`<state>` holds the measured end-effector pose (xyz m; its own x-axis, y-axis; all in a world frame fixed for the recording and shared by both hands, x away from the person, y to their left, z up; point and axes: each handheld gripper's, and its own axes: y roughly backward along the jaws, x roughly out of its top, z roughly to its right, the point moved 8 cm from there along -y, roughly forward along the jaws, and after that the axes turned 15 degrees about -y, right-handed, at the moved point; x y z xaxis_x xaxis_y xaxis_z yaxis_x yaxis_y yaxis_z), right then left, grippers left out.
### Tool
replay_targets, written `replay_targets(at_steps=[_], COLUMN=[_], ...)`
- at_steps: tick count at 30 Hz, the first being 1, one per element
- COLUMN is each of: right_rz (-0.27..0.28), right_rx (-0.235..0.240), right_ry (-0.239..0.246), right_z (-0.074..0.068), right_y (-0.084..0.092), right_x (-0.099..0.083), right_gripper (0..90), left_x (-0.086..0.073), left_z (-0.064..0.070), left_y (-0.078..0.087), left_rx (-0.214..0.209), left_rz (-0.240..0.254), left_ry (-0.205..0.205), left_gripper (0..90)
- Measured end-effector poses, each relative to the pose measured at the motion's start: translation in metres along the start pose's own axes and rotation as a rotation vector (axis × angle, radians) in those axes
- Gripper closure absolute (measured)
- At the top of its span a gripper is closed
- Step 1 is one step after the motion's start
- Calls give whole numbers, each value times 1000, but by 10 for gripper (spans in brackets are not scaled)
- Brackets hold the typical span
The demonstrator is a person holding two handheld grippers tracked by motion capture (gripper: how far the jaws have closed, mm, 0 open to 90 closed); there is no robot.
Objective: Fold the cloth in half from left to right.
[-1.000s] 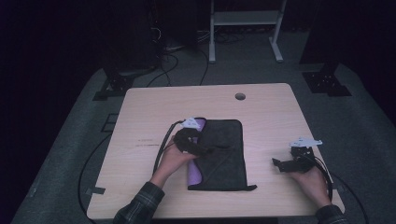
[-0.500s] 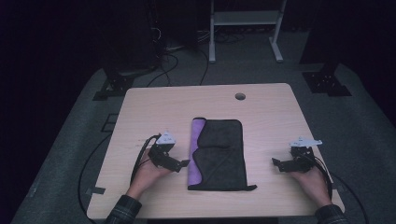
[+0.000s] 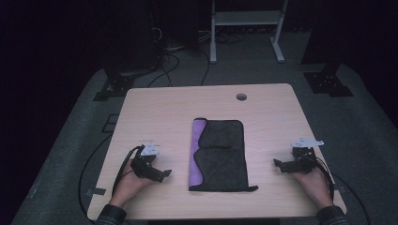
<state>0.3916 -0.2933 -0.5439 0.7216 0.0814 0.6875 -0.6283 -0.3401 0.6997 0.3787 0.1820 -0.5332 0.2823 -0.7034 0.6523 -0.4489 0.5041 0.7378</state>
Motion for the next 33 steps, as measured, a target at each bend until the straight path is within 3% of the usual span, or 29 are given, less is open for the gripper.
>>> replay_targets(at_steps=[3,7,22,30,33], right_rz=[-5,0,27,49,72], right_rx=[1,7,97,176,210], right_ry=[3,28,41,51,60], right_z=[0,-4,-27,-49,-63], right_y=[0,4,15,15,13], right_x=[0,2,31,53,63], right_gripper=[20,67,137,220,251], left_x=[-8,-12,-14,-14,-14], left_z=[-2,-5,-4,-4,-4], left_y=[0,2,3,3,3], left_rx=[14,29,51,51,50], left_rz=[2,49,40,37,36], left_ry=[-13,-9,13,11,14], left_gripper=[0,0,0,0,0])
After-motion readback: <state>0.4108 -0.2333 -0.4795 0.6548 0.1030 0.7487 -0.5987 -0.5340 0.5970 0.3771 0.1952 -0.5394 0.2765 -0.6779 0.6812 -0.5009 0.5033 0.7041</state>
